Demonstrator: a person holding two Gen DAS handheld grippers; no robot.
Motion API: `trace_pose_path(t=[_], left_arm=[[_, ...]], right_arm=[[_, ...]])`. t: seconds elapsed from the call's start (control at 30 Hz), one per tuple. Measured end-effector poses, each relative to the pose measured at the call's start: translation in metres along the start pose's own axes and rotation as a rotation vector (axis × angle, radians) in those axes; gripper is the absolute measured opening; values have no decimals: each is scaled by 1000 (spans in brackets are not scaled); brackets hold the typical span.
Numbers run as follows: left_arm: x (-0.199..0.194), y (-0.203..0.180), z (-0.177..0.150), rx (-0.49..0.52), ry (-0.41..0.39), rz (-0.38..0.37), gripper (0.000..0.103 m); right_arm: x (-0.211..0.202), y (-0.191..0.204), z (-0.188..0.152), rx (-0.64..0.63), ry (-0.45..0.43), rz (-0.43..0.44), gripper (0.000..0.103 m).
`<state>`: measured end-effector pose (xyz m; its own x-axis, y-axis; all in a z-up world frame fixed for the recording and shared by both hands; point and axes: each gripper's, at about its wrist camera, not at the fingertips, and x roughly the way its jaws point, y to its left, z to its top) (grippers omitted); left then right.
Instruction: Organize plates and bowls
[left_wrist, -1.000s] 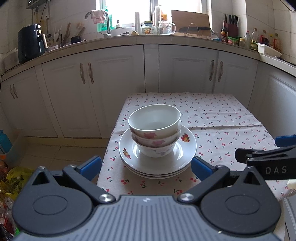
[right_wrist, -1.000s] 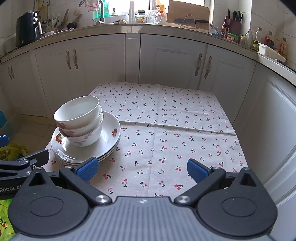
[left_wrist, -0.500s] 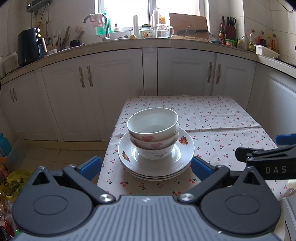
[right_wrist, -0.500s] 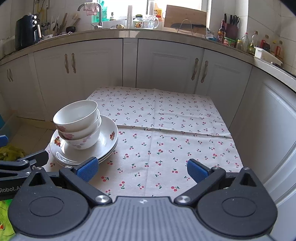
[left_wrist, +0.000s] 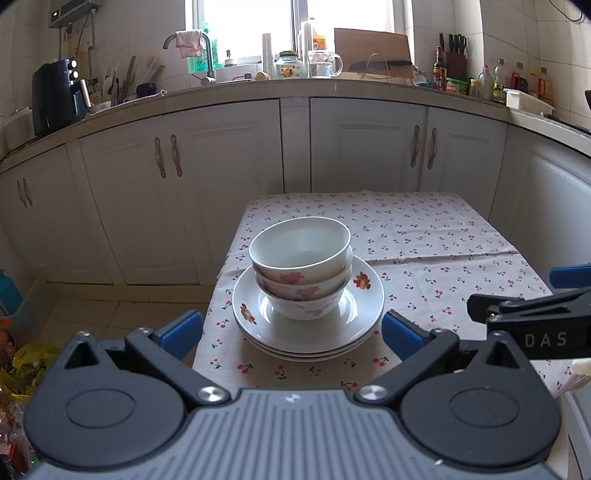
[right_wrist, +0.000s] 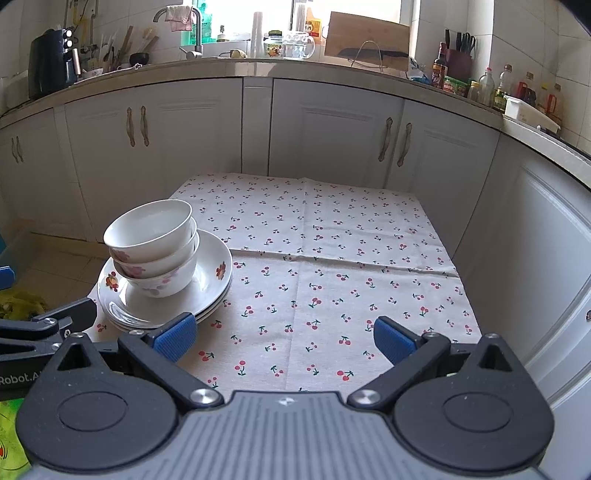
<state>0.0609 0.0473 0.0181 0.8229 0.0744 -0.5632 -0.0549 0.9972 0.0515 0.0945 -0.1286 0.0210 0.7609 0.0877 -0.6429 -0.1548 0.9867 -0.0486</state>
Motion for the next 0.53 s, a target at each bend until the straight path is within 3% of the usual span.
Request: trace_pose_path(t=[0.53], left_arm=[[1,0,0,1,0,-1,102]], right_arm=[[1,-1,1,0,0,-4,103]])
